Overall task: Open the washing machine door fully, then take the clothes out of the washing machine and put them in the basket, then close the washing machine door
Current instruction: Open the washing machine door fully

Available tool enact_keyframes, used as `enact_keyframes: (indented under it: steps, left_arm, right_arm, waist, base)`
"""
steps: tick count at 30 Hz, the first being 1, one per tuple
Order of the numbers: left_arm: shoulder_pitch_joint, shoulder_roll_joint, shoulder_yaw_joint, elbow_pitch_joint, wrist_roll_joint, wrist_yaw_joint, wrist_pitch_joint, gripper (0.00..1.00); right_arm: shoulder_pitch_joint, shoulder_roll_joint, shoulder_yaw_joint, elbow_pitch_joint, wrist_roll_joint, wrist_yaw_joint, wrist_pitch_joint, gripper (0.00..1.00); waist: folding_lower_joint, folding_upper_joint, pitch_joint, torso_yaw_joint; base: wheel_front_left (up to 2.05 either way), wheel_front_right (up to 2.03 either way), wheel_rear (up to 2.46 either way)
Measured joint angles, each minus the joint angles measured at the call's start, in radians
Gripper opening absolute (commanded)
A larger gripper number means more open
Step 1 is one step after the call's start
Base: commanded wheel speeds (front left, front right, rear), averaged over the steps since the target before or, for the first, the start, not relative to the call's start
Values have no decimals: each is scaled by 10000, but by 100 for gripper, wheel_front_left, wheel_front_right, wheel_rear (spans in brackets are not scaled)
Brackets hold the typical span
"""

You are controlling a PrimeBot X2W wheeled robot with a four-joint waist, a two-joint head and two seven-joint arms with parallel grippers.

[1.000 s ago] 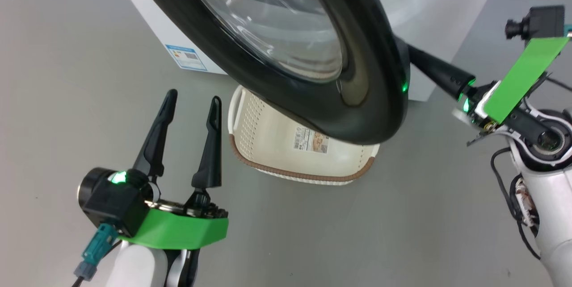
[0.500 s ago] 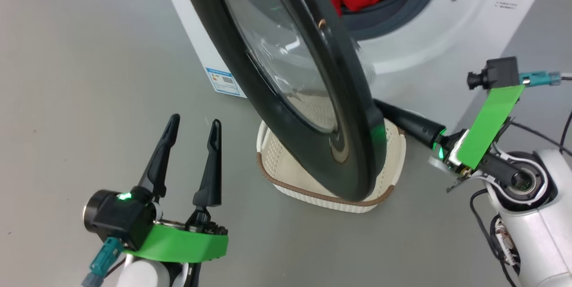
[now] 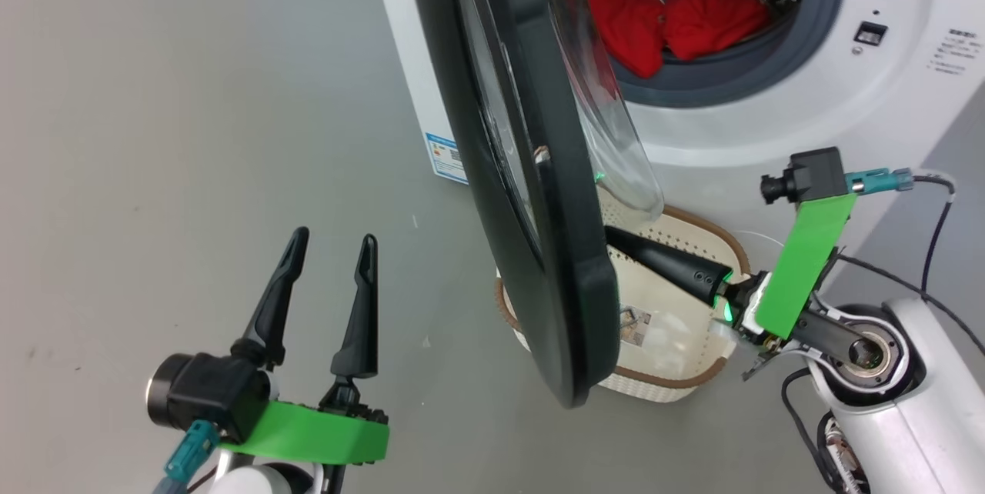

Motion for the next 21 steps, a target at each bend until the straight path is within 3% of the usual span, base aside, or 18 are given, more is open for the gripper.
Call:
enact_keyframes:
  steps: [10, 21]
  left_arm:
    - [189, 123, -10, 36, -90, 50, 188, 100]
    - [379, 144, 54, -219, -176, 245, 186, 100]
  right_arm:
    - [248, 391, 309, -6, -17, 0, 336, 0]
    - [-12, 698, 876, 487, -86, 2, 688, 0]
  waist:
    - [0, 0, -310, 688]
    - [0, 0, -107, 825]
  base:
    - [0, 0, 0]
    - [0, 0, 0]
